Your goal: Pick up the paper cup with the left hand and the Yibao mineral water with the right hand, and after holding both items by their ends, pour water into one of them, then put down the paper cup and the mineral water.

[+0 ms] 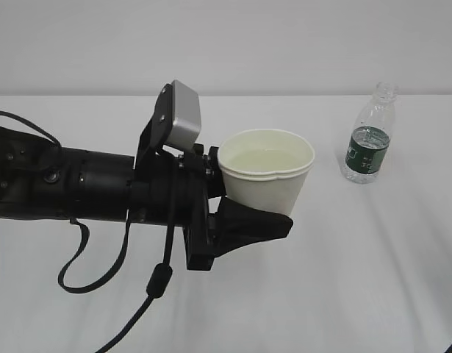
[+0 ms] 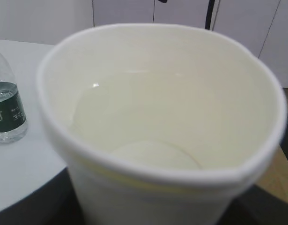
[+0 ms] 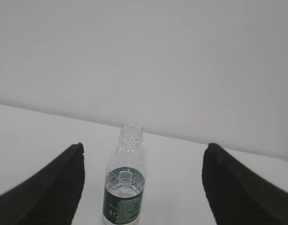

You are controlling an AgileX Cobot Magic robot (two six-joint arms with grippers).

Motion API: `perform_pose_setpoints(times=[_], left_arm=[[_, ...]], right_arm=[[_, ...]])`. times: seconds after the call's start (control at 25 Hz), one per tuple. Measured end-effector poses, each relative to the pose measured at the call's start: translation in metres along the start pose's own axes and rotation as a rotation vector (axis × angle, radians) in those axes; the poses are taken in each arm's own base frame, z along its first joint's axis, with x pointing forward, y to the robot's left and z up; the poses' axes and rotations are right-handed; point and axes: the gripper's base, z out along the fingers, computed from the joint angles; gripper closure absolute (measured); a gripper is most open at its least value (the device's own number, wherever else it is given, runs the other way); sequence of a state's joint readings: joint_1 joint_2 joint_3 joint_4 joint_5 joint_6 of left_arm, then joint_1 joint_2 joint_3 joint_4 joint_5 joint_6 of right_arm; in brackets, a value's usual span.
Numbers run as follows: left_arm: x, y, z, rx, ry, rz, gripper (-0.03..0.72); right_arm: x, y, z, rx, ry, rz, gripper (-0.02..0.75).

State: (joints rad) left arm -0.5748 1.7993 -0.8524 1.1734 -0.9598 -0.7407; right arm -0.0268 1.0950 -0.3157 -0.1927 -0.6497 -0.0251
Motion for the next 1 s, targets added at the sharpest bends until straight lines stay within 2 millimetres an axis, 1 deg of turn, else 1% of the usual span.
perform_pose_setpoints(times=[0.32,0.44,0.88,1.0], left_arm=[[-0.002,0.002,0.0,-0.024,-0.022,-0.023,0.231],[-0.004,0.004,0.0,-0.046,-0.042,-0.044,0.231],[-0.005,0.007,0.0,-0.075,-0.062,-0.065,0.231],[-0.006,0.008,-0.001,-0.091,-0.073,-0.032,0.231]], right_arm=[[-0.01,-0.002,-0.015,0.017,-0.003,-0.009,0.146],[-0.012,-0.001,-0.018,0.015,0.007,0.003,0.146],[-0.01,0.006,-0.019,-0.066,0.032,0.041,0.146],[-0.01,0.007,-0.019,-0.072,0.033,0.04,0.146]])
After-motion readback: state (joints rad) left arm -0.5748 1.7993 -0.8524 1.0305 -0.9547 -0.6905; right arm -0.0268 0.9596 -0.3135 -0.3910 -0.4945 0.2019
